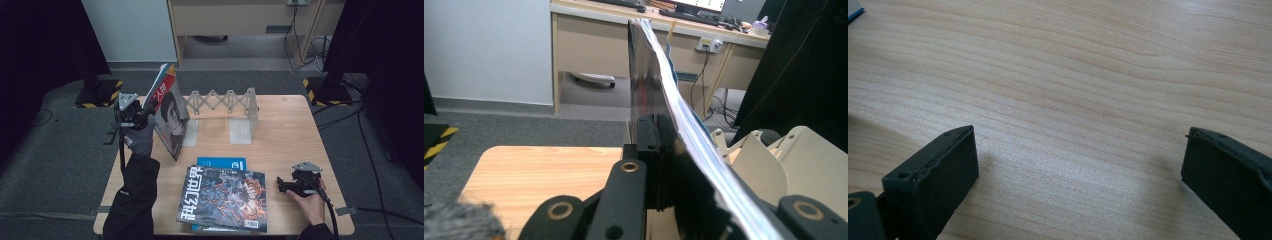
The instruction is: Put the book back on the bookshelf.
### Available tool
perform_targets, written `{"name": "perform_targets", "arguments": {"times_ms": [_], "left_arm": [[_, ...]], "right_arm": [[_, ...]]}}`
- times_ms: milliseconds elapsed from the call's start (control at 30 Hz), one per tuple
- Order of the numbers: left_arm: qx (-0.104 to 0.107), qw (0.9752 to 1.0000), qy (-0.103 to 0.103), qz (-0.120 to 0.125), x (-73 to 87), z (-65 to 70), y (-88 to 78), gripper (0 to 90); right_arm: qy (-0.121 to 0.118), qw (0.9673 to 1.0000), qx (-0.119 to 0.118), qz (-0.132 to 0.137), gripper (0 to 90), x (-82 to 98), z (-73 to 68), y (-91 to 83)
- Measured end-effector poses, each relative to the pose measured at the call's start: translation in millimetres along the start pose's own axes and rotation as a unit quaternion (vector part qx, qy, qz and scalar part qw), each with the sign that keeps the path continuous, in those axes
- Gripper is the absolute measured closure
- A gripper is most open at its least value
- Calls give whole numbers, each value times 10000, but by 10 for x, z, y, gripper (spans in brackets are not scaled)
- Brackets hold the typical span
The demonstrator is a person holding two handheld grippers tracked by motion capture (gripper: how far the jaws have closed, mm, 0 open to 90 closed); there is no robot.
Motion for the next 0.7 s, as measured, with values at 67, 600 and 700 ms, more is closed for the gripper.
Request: {"name": "perform_targets", "arguments": {"times_ms": [67, 600, 700], "left_arm": [[-8, 10000, -5, 11, 26, -2, 2, 865], [-95, 9998, -117, 110, 136, 31, 62, 862], [-61, 9999, -112, 70, 172, 35, 64, 854]], "right_arm": [[-5, 10000, -8, -8, 23, 0, 1, 0], [18, 10000, -6, 18, 25, 2, -10, 3], [1, 10000, -15, 21, 25, 3, -16, 3]]}}
Point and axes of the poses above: each handheld gripper's, and its own axes: y roughly forward along the jaws, x roughly out of its underside, z roughly to its right, the point moved 4 cm from there along y, roughly forward along the jaws, and after that the axes turned 10 degrees about y, right-handed, at the moved point
